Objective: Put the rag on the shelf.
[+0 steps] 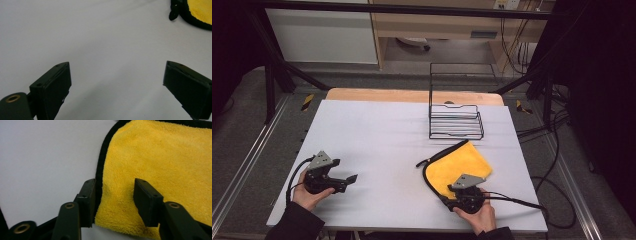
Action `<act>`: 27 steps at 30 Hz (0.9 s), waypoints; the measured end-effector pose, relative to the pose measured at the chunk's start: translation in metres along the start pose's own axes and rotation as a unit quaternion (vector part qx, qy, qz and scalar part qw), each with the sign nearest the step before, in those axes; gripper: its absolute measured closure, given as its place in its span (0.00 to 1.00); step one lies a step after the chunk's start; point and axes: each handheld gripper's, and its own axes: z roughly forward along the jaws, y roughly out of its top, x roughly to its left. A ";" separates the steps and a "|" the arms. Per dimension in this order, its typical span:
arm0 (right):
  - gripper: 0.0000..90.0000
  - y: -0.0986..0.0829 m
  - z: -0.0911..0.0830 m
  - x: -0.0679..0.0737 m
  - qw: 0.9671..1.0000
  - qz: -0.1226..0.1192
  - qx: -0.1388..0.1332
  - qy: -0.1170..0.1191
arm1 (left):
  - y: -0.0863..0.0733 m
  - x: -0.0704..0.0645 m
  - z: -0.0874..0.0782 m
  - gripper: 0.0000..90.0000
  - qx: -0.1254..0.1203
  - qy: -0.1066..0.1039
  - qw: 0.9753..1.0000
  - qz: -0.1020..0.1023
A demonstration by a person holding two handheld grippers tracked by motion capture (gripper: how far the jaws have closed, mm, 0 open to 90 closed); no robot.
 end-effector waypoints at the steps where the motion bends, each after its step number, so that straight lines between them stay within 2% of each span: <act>1: 0.67 0.000 0.000 0.000 1.000 -0.003 0.002 -0.005 | 0.000 0.000 0.000 0.09 0.000 0.000 1.000 0.000; 3: 0.78 0.000 0.000 -0.002 1.000 -0.015 0.007 -0.014 | 0.000 0.000 0.000 0.09 0.001 0.001 1.000 -0.002; 9: 0.89 0.002 -0.001 -0.003 1.000 -0.017 0.015 -0.018 | 0.000 0.001 0.000 0.10 0.001 0.002 1.000 -0.002; 16: 0.92 0.005 -0.005 -0.007 1.000 -0.001 0.020 -0.008 | -0.001 0.001 0.000 0.10 0.001 0.002 1.000 -0.004; 22: 0.92 0.005 -0.022 -0.013 1.000 0.000 0.019 0.013 | -0.001 0.001 -0.001 0.10 0.002 0.002 1.000 -0.002; 25: 0.92 -0.003 -0.034 -0.022 0.999 0.002 0.028 0.034 | -0.001 0.001 -0.001 0.10 0.003 0.002 1.000 -0.003; 26: 0.92 -0.003 -0.034 -0.022 0.999 0.002 0.028 0.034 | -0.001 0.001 0.000 0.10 0.002 0.002 1.000 -0.005; 27: 0.91 -0.006 -0.038 -0.027 0.999 -0.006 0.030 0.041 | -0.001 0.001 0.000 0.10 0.002 0.002 1.000 -0.005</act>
